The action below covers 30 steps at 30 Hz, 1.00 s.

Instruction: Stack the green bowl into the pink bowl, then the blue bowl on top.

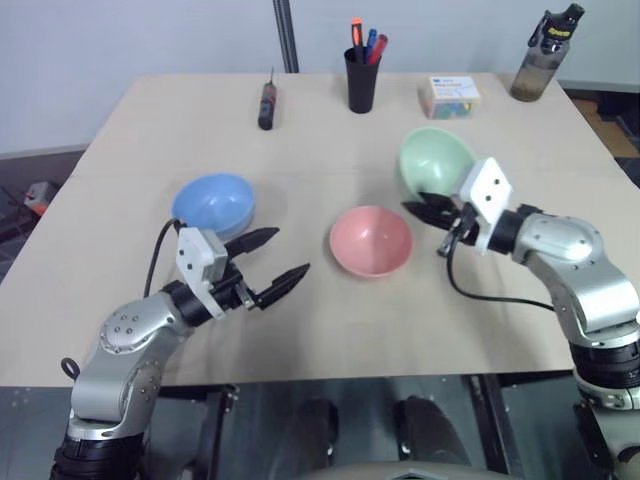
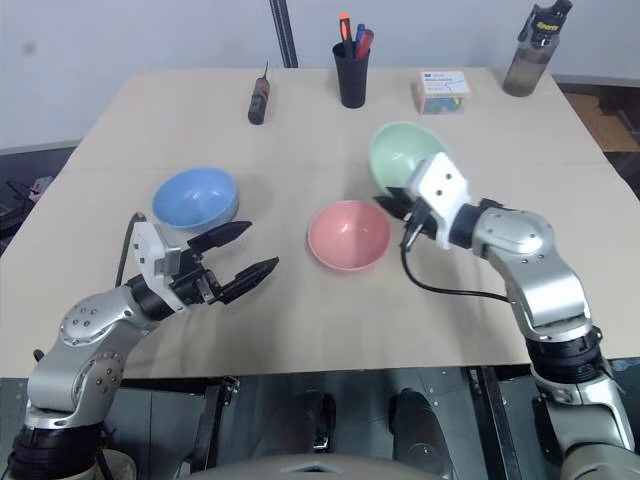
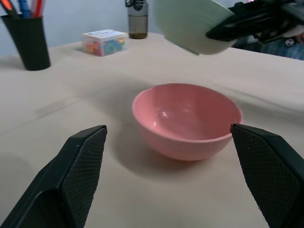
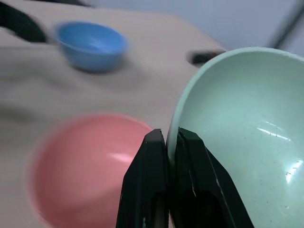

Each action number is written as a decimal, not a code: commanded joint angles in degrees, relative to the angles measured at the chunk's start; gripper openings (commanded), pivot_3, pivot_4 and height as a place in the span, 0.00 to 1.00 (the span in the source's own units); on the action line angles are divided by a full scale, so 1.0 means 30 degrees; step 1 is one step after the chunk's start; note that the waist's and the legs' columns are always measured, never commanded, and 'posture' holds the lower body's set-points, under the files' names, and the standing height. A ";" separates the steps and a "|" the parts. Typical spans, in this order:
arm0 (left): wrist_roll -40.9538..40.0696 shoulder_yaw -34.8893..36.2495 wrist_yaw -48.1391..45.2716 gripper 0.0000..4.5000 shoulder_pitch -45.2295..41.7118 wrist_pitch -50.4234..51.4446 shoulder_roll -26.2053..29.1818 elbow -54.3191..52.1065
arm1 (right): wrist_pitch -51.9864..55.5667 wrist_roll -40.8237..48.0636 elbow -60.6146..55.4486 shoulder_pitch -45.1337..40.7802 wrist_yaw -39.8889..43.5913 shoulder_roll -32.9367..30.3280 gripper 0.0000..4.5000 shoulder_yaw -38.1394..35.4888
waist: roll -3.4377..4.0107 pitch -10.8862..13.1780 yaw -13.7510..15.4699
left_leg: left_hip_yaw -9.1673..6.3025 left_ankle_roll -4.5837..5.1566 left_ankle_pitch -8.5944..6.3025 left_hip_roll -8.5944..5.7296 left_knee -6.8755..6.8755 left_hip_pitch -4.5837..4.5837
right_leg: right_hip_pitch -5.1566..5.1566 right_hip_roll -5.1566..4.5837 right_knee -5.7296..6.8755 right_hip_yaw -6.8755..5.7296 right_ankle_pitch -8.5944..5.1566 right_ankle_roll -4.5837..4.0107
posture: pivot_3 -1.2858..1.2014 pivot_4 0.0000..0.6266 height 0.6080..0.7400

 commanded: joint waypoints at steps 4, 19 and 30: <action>-0.0379 0.0765 0.0593 0.98 0.0398 0.0056 0.0069 -0.1430 | -0.0212 0.0222 -0.0569 -0.0068 0.1613 -0.0224 0.01 0.2564 | 0.0000 0.0001 0.0030 | -0.0014 -0.0003 0.0002 -0.0007 0.0000 -0.0011 | 0.0000 -0.0011 0.0000 -0.0014 0.0000 -0.0001 | 0.52 0.24 1.00; 0.5510 0.1152 0.7399 0.98 -0.0851 0.4850 0.2526 -0.1943 | -0.1008 0.1725 0.0146 -0.0453 0.1803 0.0006 0.98 0.0528 | -0.0002 0.0002 0.0063 | -0.0038 -0.0001 0.0001 -0.0026 0.0000 -0.0009 | 0.0000 -0.0006 0.0009 -0.0039 -0.0001 0.0000 | 0.52 0.24 1.00; 1.2020 -0.6541 0.5922 0.92 -0.5951 0.8841 0.7967 0.0624 | -0.1540 0.2160 -0.0162 -0.0493 0.1520 -0.0217 1.00 -0.0100 | -0.0006 0.0017 -0.0024 | -0.0023 -0.0015 0.0009 -0.0030 -0.0017 -0.0026 | -0.0013 0.0050 0.0014 -0.0023 -0.0002 0.0000 | 0.52 0.24 1.00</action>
